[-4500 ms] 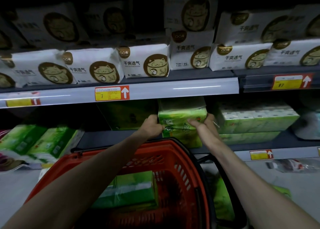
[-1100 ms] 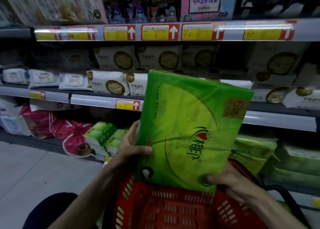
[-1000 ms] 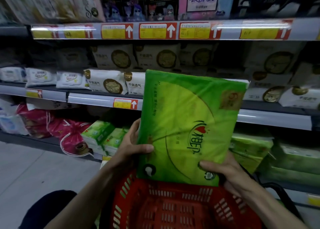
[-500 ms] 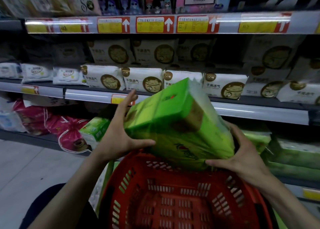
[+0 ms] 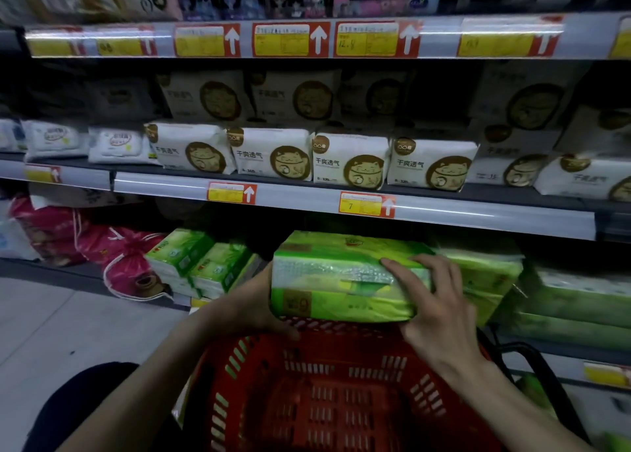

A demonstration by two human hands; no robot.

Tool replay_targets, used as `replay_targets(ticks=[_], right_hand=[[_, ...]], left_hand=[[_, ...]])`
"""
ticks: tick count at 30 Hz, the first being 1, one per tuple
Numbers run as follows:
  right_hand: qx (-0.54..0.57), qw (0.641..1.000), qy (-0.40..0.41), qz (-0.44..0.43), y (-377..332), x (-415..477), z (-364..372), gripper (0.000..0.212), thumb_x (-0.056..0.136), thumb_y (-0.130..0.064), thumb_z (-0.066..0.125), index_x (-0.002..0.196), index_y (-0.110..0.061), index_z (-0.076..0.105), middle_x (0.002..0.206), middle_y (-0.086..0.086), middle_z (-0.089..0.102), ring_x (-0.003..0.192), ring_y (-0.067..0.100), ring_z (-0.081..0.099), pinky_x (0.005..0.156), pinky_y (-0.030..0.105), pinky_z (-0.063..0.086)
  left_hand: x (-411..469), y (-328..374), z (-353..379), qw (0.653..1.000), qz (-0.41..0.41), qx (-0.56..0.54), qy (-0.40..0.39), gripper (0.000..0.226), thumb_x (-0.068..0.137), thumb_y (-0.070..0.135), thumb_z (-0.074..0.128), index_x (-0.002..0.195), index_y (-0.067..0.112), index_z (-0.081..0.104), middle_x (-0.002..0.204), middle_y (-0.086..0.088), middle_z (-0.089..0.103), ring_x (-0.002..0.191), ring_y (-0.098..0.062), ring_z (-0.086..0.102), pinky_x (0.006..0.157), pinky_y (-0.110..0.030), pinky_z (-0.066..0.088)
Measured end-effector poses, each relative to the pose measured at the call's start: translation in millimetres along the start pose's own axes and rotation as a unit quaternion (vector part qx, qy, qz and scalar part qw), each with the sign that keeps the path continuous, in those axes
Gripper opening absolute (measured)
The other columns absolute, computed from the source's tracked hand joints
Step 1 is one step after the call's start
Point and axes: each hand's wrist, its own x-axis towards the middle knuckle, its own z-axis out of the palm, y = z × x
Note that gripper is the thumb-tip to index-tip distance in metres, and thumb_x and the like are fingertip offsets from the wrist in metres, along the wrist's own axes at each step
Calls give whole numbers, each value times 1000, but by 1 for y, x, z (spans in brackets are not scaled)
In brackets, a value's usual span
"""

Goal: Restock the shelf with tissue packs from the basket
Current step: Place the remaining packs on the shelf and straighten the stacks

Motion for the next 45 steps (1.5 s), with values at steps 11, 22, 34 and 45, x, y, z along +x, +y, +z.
replay_targets(ticks=[11, 22, 34, 45], right_hand=[[-28, 998, -32, 45, 15, 21, 48, 116, 46, 16, 76, 146, -38, 51, 135, 11, 50, 132, 41, 42, 45, 26, 39], [-78, 971, -196, 108, 42, 93, 89, 90, 77, -17, 77, 155, -39, 37, 120, 8, 49, 119, 33, 45, 71, 42, 54], [-55, 929, -269, 247, 32, 132, 121, 34, 85, -43, 85, 85, -13, 67, 91, 9, 70, 92, 34, 69, 72, 32, 49], [-127, 917, -285, 250, 44, 122, 115, 40, 90, -50, 78, 85, -15, 59, 100, 14, 72, 105, 38, 70, 81, 40, 53]], left_hand=[[45, -21, 13, 982, -70, -121, 126, 86, 69, 27, 97, 143, 23, 51, 124, 11, 71, 111, -1, 69, 98, -26, 55], [132, -53, 1, 941, -211, -231, 131, 44, 71, 12, 89, 111, 8, 70, 99, -11, 79, 94, -32, 76, 86, -55, 62], [191, -150, 24, 906, -254, -299, 157, 74, 57, 36, 99, 115, 6, 63, 109, -16, 76, 92, -32, 77, 81, -53, 64], [178, -100, 24, 931, -191, -283, 125, 33, 82, -13, 77, 111, 2, 67, 109, -16, 71, 105, -32, 70, 100, -47, 57]])
